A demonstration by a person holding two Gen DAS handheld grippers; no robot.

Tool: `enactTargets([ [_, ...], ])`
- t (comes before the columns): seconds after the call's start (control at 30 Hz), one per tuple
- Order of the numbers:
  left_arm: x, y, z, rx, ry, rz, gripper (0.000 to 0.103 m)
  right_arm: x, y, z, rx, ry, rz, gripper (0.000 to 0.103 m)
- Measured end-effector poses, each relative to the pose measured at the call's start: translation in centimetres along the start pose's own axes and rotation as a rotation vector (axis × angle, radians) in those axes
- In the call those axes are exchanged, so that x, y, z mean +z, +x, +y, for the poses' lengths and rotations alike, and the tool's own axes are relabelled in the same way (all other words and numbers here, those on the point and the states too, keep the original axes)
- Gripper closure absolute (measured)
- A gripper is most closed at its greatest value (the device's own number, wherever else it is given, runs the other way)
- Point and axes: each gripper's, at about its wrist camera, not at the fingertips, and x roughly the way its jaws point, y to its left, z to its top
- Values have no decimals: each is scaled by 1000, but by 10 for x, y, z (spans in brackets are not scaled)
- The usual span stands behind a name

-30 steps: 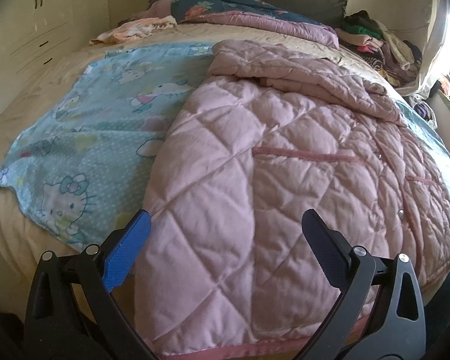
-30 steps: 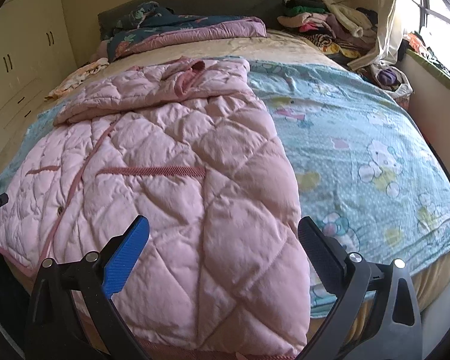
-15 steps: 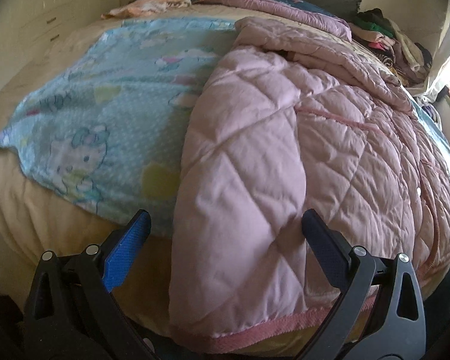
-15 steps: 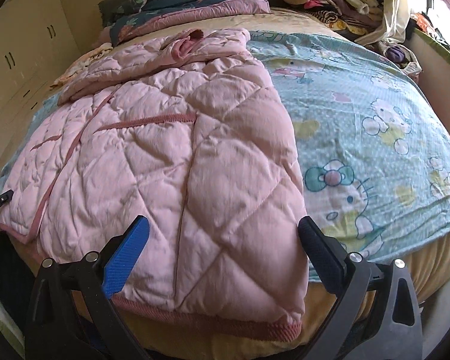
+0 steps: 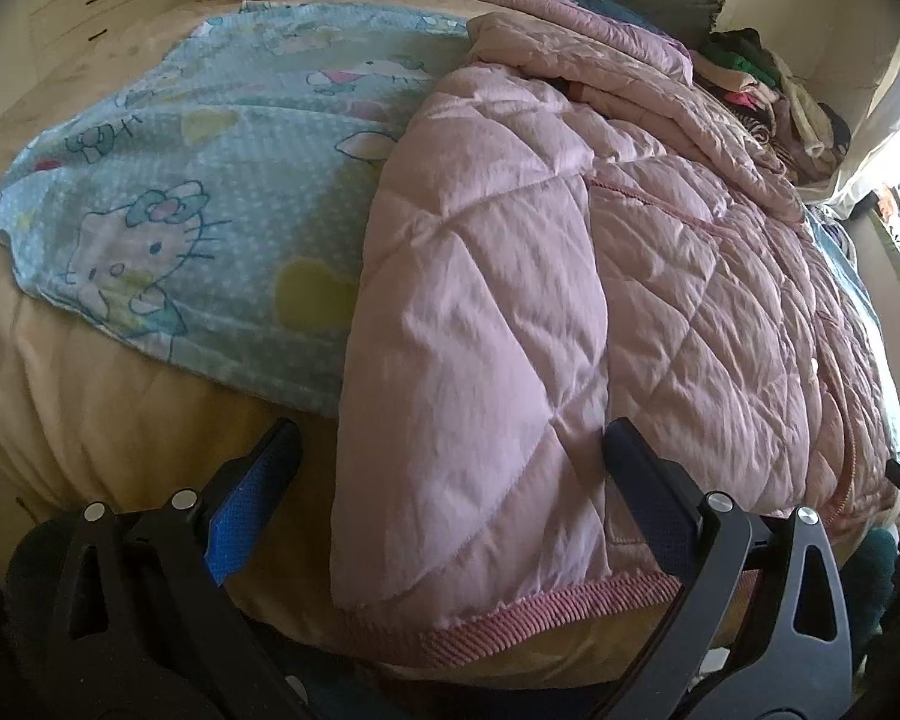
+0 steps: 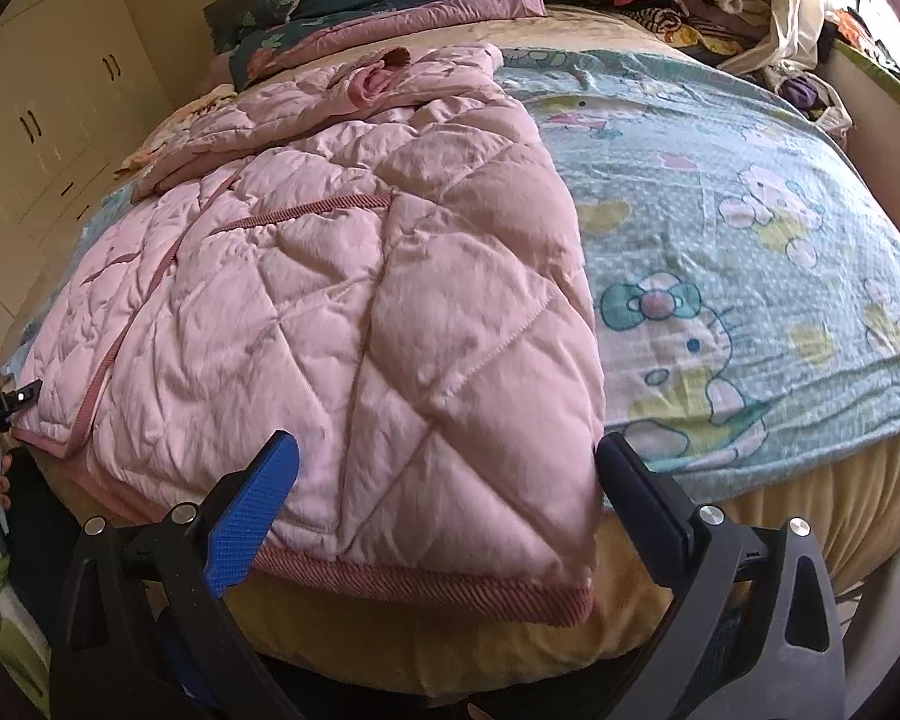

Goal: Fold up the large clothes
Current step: 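Grasp a corduroy cuff with the right gripper while the left gripper grasps the other cuff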

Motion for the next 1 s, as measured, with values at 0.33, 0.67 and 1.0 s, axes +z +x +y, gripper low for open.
enactTargets([
  [0.33, -9, -1, -3, -31, -1, 15, 8, -15, 4, -9, 88, 75, 51, 5],
  [0.67, -15, -3, 0, -58, -10, 18, 8, -24, -5, -12, 148, 120, 24, 44],
  [1.0, -15, -5, 1, -82, -20, -3, 25, -17, -13, -17, 222, 162, -31, 64],
])
